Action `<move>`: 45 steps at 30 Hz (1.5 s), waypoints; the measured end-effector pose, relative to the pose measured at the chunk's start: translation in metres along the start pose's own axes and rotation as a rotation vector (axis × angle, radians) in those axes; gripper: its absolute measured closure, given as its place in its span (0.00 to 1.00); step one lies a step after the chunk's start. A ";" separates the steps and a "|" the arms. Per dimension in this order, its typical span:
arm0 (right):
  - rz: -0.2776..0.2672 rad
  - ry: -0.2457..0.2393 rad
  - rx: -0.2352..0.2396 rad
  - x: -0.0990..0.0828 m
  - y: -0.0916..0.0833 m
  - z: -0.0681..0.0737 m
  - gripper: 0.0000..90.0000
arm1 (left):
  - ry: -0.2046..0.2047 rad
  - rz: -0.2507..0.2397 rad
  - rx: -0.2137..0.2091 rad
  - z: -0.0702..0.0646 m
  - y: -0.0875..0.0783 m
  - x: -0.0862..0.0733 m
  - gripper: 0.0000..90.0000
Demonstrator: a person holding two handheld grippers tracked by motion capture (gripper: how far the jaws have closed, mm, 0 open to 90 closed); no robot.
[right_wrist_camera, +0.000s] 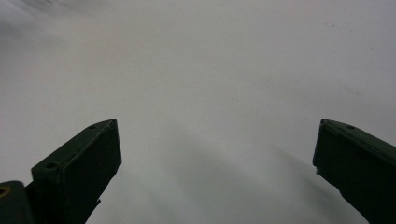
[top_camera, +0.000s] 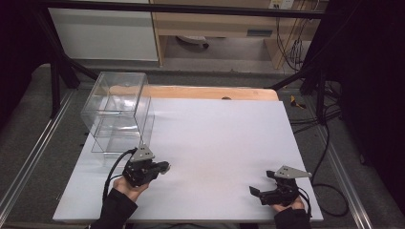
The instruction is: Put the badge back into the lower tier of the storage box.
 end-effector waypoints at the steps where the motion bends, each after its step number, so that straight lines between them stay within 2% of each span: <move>1: -0.002 0.002 0.001 0.000 0.000 0.000 0.02 | 0.000 -0.002 0.001 0.001 -0.001 0.000 0.98; 13: -0.002 0.006 0.001 0.000 0.000 0.000 0.02 | -0.016 -0.042 0.011 0.009 -0.013 0.002 0.98; 32: -0.002 0.003 0.000 0.000 0.000 0.000 0.02 | -0.041 -0.081 0.019 0.016 -0.022 0.005 0.98; 45: -0.002 0.003 0.001 0.000 0.000 0.000 0.02 | -0.063 -0.129 0.033 0.025 -0.033 0.011 0.98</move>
Point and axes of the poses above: each handheld gripper's, and its own axes: y roughly forward along the jaws, x roughly out of its top, z roughly to its left, the point moved 10 cm from there along y, roughly forward along the jaws, and after that the axes turned 11 degrees about x, right-handed, at the moved point
